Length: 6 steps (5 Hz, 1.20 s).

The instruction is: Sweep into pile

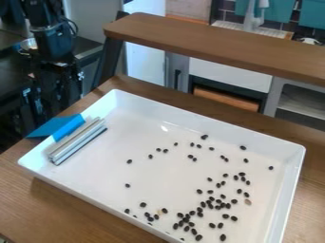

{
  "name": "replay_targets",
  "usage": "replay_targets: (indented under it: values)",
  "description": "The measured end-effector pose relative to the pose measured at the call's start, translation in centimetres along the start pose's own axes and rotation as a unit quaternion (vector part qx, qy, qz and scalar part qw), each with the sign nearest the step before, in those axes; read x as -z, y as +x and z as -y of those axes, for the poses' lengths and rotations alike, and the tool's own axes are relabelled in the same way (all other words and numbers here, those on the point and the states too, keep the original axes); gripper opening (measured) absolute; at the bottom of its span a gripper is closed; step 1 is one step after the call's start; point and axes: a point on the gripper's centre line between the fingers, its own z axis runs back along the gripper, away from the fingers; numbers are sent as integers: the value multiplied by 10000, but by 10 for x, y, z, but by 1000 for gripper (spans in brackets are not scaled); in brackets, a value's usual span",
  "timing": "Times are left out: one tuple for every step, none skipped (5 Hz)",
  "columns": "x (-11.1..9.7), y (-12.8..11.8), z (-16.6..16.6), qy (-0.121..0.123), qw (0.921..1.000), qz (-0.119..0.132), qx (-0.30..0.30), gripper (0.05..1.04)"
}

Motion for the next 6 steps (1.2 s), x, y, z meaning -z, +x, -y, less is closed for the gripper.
replay_targets:
  values:
    - [13,-3,0,-77,9999,-141,-45,1001]
    - [23,-2,1,96,9999,-122,-67,1001]
    - [32,-1,5,248,9997,-69,-40,1001]
    - [45,-6,8,355,9993,-37,-74,1001]
    - [59,-9,15,423,9991,74,-45,1001]
    - [55,-8,15,509,9983,257,-110,1001]
